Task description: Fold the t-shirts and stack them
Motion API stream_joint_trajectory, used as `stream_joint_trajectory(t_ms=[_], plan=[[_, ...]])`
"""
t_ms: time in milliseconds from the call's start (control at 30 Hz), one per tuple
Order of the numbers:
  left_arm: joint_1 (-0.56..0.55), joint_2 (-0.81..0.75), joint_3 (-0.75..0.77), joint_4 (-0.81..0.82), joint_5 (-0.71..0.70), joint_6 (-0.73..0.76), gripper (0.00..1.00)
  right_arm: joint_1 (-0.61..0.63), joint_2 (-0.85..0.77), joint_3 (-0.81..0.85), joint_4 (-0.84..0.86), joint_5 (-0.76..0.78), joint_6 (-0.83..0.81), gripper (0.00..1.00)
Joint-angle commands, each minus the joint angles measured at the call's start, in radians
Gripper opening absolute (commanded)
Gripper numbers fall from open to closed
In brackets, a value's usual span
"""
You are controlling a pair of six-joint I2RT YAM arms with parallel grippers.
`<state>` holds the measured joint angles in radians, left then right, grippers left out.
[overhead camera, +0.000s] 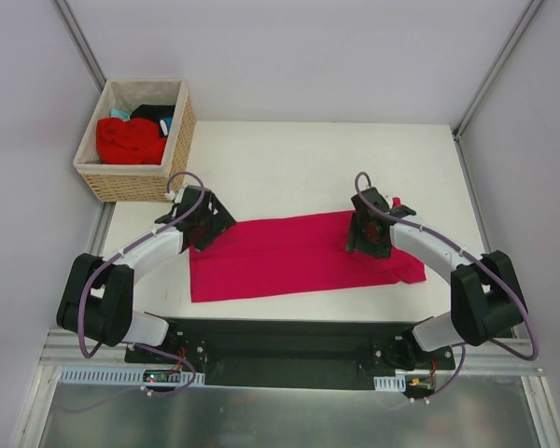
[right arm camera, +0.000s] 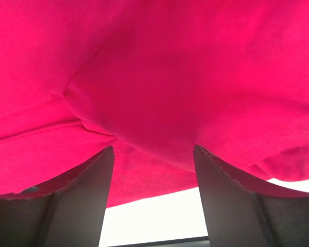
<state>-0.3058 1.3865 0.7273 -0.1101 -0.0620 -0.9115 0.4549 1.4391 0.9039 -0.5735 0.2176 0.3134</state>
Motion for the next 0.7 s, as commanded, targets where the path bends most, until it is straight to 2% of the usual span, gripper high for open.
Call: stream_joint_trajectory(t_ms=[0,200,667], plan=[[0.013,-0.024,-0.008,0.007,-0.001,-0.015,0.84,0.031,0.044,-0.011,0.015,-0.004,-0.005,0.64],[0.014,-0.024,-0.005,0.007,0.001,-0.01,0.84,0.041,0.05,-0.034,0.021,0.009,0.001,0.59],[0.02,-0.014,-0.003,0.009,0.001,-0.01,0.84,0.042,0.003,-0.03,-0.008,0.052,-0.003,0.27]])
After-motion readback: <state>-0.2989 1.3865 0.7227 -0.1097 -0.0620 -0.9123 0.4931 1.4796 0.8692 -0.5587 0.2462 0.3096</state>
